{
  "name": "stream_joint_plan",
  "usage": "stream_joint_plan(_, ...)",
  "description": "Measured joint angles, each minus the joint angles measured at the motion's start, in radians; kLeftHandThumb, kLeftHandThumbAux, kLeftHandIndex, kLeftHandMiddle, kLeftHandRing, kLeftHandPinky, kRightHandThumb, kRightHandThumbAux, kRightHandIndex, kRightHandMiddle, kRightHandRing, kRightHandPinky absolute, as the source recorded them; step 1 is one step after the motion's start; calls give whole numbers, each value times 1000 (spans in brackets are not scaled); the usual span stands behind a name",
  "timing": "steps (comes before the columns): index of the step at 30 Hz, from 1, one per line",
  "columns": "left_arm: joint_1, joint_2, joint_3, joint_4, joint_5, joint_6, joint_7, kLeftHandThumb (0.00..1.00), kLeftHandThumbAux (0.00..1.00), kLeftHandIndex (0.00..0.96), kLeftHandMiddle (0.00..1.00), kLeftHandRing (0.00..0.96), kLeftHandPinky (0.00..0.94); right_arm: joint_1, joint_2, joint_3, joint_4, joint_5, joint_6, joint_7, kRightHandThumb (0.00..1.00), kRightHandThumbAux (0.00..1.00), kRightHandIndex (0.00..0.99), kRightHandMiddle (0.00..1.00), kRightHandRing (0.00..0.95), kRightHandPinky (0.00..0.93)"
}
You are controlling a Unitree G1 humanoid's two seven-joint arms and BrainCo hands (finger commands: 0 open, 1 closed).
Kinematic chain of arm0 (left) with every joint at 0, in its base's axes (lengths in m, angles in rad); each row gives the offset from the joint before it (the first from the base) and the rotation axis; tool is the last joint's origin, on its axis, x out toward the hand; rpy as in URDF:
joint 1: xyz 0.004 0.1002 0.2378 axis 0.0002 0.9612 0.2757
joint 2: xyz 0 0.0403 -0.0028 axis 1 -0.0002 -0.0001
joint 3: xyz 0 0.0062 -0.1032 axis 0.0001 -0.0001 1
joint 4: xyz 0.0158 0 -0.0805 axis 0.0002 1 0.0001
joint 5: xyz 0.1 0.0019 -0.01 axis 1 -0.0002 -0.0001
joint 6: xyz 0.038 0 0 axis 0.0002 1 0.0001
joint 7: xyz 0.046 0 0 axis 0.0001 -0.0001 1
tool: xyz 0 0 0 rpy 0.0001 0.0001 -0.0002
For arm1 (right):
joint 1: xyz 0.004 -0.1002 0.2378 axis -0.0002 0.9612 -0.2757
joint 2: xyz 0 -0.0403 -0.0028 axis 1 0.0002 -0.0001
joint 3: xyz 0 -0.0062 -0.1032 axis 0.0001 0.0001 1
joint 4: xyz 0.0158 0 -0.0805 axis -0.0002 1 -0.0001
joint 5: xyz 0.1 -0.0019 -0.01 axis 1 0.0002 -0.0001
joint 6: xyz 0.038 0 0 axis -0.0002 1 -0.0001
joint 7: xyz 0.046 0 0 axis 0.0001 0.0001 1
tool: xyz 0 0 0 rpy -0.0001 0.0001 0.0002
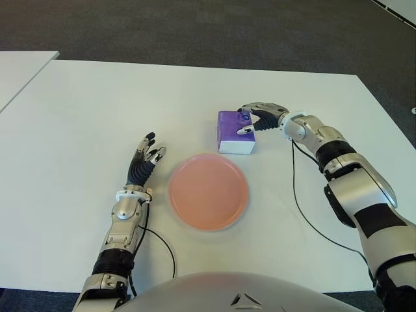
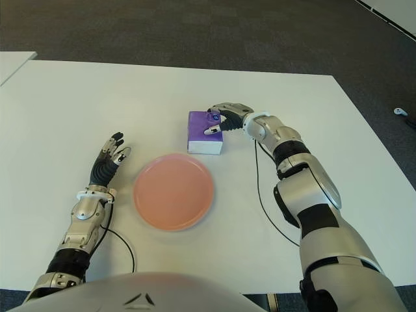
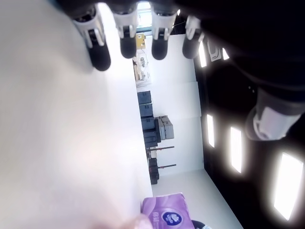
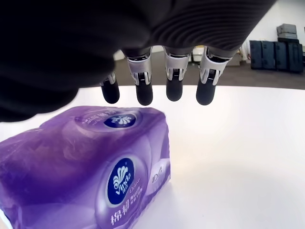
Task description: Put the tissue paper into the plate.
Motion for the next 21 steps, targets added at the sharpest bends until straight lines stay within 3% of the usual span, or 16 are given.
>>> stream_joint_plan(21,-3,0,0,4,6,0,8,199,508,0,0,0,0,0,4,-24,-17,22,-24,-15,352,239,0,0,0,0)
